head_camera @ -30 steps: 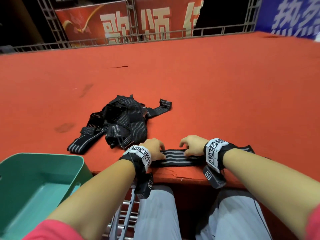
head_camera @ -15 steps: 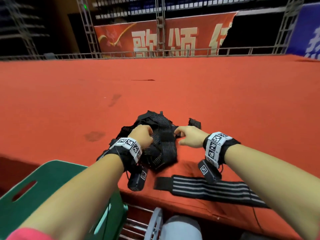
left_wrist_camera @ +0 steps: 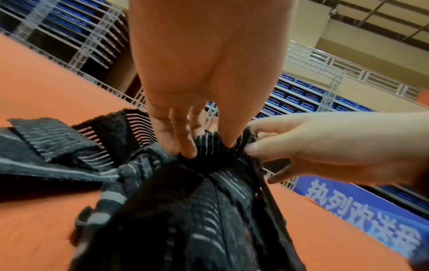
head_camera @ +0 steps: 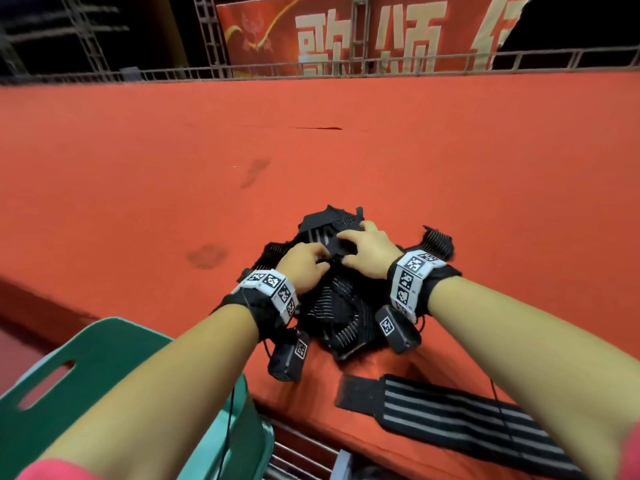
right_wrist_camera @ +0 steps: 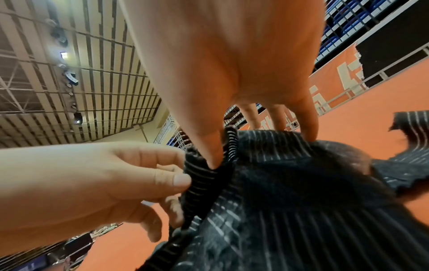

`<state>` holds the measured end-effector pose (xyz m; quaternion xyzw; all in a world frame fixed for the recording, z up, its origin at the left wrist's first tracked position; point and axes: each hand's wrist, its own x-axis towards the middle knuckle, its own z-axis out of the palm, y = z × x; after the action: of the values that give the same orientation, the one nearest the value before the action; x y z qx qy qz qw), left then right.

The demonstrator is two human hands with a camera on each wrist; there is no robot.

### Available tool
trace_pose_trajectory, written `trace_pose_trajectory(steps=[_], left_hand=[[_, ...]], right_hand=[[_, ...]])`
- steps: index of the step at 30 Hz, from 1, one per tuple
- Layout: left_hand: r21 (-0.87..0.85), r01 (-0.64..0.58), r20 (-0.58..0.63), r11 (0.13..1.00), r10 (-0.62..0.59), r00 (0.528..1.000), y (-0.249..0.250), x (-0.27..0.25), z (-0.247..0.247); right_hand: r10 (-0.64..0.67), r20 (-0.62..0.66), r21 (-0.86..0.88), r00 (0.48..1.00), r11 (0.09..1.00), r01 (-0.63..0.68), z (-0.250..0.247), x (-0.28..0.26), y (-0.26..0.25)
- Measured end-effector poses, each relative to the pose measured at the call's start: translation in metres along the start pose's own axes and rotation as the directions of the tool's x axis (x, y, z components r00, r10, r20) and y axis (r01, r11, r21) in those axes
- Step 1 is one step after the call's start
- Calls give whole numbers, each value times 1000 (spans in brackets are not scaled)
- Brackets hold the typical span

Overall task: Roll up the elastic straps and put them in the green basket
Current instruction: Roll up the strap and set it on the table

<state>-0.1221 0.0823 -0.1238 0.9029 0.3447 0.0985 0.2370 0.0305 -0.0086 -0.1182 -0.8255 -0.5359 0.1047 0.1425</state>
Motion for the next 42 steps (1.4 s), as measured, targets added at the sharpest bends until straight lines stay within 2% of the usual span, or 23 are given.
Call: trace_pose_trajectory(steps=[4, 7, 10, 12, 14, 16, 20, 24, 26, 29, 33, 35, 37, 39, 42], left_hand=[[31, -123, 100, 992, 120, 988, 13, -3, 17], [21, -150, 151, 988, 145, 978, 21, -2, 23], [-16, -160, 177, 987, 160, 971, 32, -5, 22], [-97, -117, 114, 988, 127, 985, 32, -7, 17], [-181, -19, 11, 983, 21, 1000, 23, -5, 8], [-216, 88, -45, 972, -100, 994, 5, 0, 1], [-185, 201, -16, 962, -207, 978, -28, 4, -1], [-183, 226, 81, 957, -214, 973, -38, 5, 2], [-123, 179, 79, 976, -171, 982, -37, 7, 2], [96, 86, 70, 992, -93, 993, -23, 5, 2], [259, -103, 162, 961, 62, 985, 1, 8, 10], [311, -134, 195, 941, 75, 978, 6, 11, 18], [361, -127, 193, 924, 60, 979, 6, 12, 25], [408, -114, 175, 906, 45, 984, 5, 12, 28], [420, -93, 171, 903, 22, 985, 2, 12, 28]], right_hand=[[-86, 31, -34, 996, 996, 87, 5, 5, 16], [-114, -57, -15, 992, 993, 114, 3, 0, 32], [-59, -127, 38, 990, 997, 64, -2, -6, 40], [-4, -153, 73, 988, 997, 15, -7, -9, 44], [66, -174, 138, 983, 990, -42, -13, -13, 50], [135, -190, 202, 972, 975, -96, -17, -15, 59], [202, -178, 246, 963, 957, -155, -24, -22, 69], [221, -182, 277, 958, 946, -166, -28, -24, 73], [239, -207, 274, 949, 945, -178, -31, -24, 74], [271, -257, 249, 928, 946, -207, -38, -24, 80], [308, -283, 248, 908, 938, -241, -45, -28, 86], [290, -227, 187, 930, 950, -251, -43, -33, 85], [238, -118, 104, 964, 968, -227, -41, -37, 81], [175, -19, 15, 984, 984, -175, -42, -39, 75], [73, 30, -118, 997, 991, -69, -47, -41, 62]])
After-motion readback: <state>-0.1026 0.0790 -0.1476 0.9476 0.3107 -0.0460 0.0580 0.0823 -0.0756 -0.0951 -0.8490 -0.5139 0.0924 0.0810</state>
